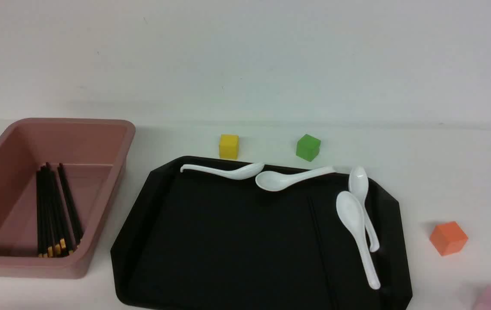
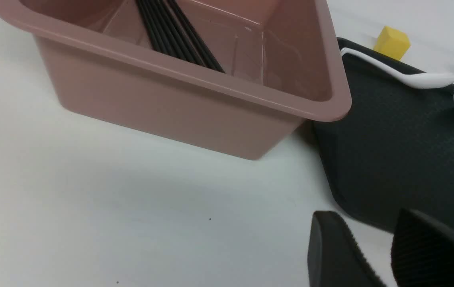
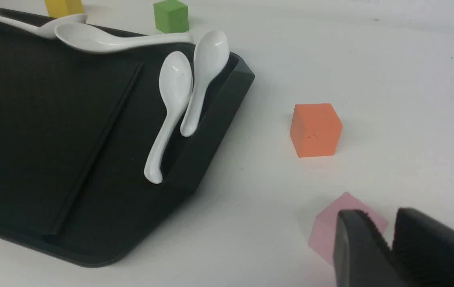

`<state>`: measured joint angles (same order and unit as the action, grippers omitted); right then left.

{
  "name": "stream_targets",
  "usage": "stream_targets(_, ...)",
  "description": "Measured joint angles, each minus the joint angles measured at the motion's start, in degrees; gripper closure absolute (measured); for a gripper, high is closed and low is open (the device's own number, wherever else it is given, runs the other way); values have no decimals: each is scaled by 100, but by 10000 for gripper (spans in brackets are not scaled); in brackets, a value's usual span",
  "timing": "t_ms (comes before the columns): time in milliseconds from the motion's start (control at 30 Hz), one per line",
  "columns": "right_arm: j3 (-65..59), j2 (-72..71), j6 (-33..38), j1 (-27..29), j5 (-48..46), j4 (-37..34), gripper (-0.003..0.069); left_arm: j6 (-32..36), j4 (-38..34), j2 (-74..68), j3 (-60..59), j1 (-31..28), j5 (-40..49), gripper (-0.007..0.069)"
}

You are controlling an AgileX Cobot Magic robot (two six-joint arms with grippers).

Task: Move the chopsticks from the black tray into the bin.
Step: Use the right arm to grab a pair of chopsticks

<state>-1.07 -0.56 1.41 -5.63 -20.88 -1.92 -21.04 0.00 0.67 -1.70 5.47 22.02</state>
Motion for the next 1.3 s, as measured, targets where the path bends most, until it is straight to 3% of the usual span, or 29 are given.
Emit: stream_targets(1300, 0, 0, 0, 0, 0, 0, 449, 0, 0, 0, 0, 0, 0, 386)
